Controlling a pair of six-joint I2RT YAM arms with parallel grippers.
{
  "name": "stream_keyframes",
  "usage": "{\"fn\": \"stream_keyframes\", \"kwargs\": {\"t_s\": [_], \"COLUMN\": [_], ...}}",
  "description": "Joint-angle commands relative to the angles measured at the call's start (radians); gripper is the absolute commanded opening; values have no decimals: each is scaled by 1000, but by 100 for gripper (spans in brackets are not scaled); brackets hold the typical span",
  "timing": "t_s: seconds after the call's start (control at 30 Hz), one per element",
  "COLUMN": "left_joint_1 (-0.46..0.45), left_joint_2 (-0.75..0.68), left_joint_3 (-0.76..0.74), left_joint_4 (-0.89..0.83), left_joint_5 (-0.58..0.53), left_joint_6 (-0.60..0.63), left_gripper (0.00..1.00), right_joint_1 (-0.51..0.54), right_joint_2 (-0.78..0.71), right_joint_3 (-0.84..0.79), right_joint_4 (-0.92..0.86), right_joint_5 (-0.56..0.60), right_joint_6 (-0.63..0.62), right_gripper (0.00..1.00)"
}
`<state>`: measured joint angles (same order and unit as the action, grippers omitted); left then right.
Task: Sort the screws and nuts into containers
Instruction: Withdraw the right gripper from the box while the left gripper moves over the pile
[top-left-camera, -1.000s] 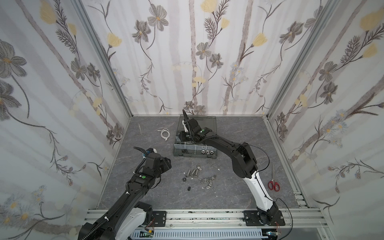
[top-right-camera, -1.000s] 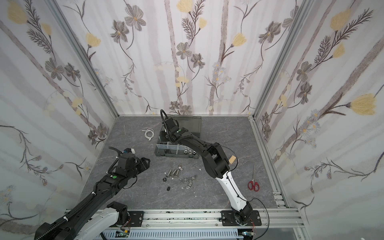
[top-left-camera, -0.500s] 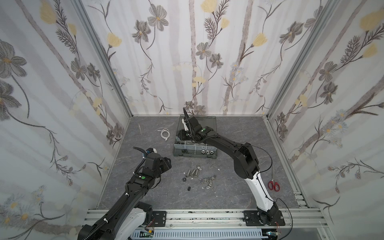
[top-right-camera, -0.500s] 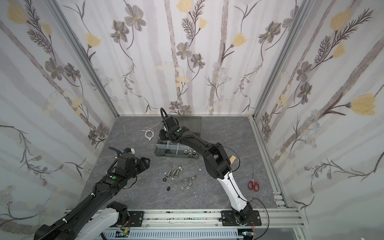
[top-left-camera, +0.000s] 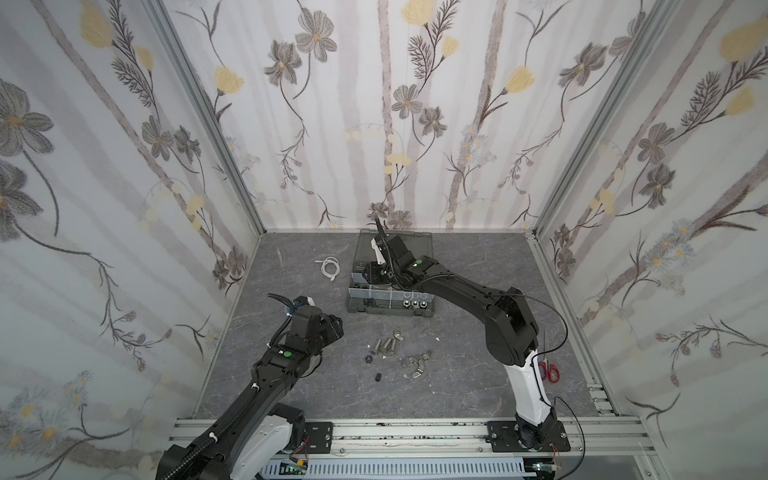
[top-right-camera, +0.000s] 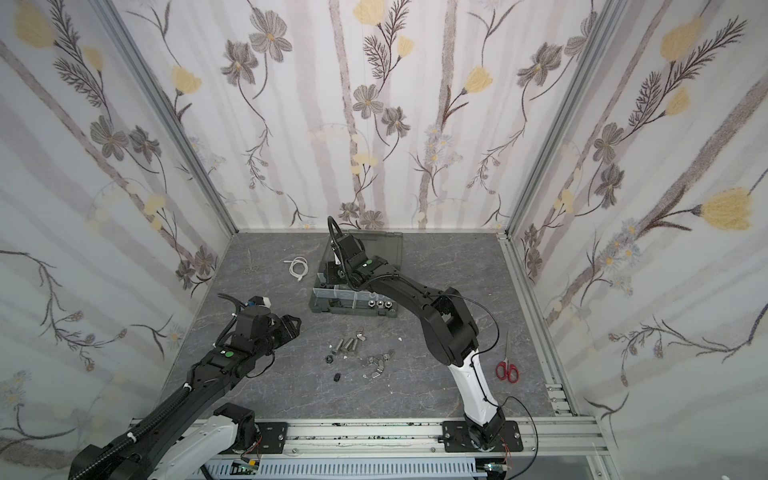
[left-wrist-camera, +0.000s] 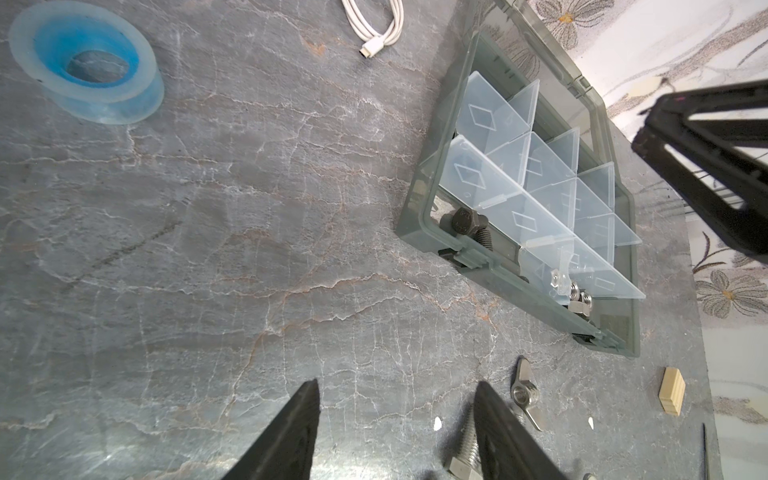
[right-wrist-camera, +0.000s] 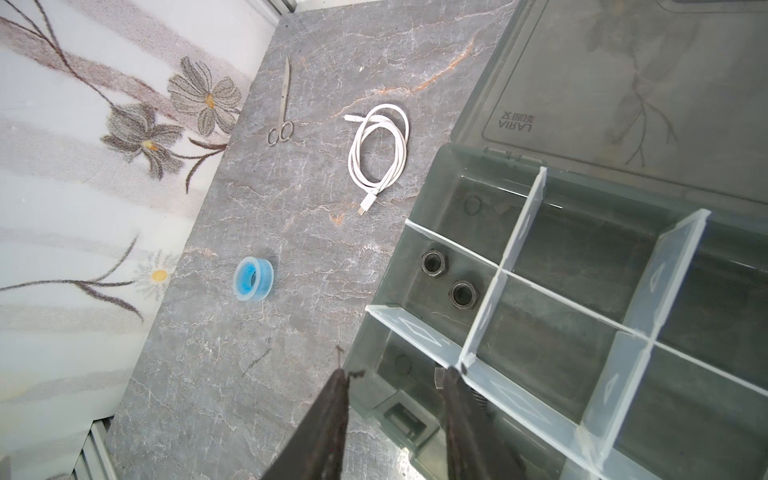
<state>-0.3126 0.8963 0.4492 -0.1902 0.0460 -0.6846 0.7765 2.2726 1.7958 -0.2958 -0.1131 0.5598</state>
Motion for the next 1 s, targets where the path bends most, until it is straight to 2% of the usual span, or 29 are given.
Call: {"fn": "stream_keyframes", "kwargs": {"t_s": [0.0,0.5,0.67,0.77,0.97], "left_joint_1": [1,-1,-16,-67,-250], "left_joint_2": [6,49,71,72,105], "left_joint_3": [9,27,49,57,67], "left_joint_4": [20,28,28,26,13], "left_joint_5": [-5,18,38,27,-46], "left_joint_6": [-3,15,45,50,63], "left_gripper": [62,61,59,57,57], "right_joint_1": [1,6,8,9,9], "right_joint_2": [-74,-436,-535,-597,-737], "right_joint_3": [-88,-612,-768,-859,-999], "right_joint_4": [94,247,263,277,290], "right_joint_5": [22,72,97,111,172], "right_joint_6": [1,53,91,124,193], "right_gripper": [39,39,39,39,40]}}
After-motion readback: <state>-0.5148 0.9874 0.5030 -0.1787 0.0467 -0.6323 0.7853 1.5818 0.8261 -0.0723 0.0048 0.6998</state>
